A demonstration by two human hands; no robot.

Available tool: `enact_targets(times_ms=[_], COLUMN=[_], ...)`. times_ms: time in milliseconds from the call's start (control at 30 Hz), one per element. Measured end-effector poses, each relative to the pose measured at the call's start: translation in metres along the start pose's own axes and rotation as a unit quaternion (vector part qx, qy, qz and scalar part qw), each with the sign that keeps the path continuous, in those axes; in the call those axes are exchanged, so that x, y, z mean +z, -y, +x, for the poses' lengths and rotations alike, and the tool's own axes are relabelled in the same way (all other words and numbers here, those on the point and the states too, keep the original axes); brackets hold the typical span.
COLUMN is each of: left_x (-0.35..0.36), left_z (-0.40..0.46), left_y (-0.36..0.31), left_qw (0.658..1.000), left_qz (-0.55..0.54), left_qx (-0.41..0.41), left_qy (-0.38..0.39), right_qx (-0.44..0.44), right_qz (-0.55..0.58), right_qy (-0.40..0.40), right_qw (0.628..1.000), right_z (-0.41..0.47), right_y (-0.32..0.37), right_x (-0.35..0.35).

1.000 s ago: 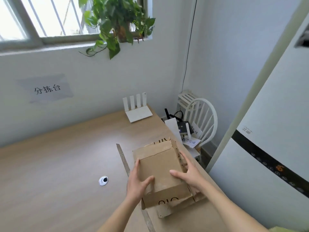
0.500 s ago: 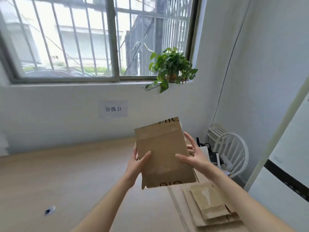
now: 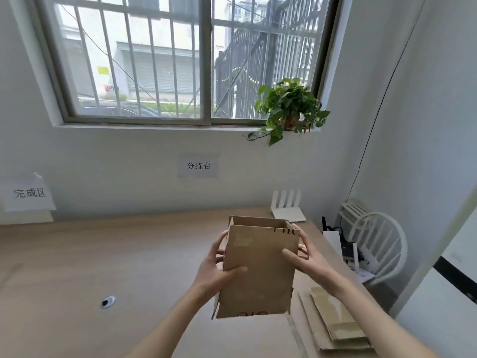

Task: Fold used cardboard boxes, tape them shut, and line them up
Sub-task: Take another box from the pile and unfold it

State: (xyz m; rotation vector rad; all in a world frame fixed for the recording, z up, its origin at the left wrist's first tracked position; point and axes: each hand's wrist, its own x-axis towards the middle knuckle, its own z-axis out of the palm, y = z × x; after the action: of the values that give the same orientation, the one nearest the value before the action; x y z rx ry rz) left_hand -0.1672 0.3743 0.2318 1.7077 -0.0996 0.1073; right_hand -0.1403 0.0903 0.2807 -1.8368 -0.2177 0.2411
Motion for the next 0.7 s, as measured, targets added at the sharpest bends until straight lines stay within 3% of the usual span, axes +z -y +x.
enact_targets(times_ms=[300, 700], left_x=[0.049, 0.101], left_z=[-0.049, -0.096], left_y=[0.104, 0.219], left_qw=[0.989, 0.965], left_qz=[0.143, 0.209], left_qx=[-0.045, -0.151], left_qy=[0.003, 0.048], right_qx=[0.083, 0.169], right_qz=[0.078, 0.038], right_qy=[-0.022, -0.013], right_qw=[0.993, 0.985], right_z=[-0.022, -0.061], right_y=[-0.137, -0.268], right_x=[0.018, 0.042])
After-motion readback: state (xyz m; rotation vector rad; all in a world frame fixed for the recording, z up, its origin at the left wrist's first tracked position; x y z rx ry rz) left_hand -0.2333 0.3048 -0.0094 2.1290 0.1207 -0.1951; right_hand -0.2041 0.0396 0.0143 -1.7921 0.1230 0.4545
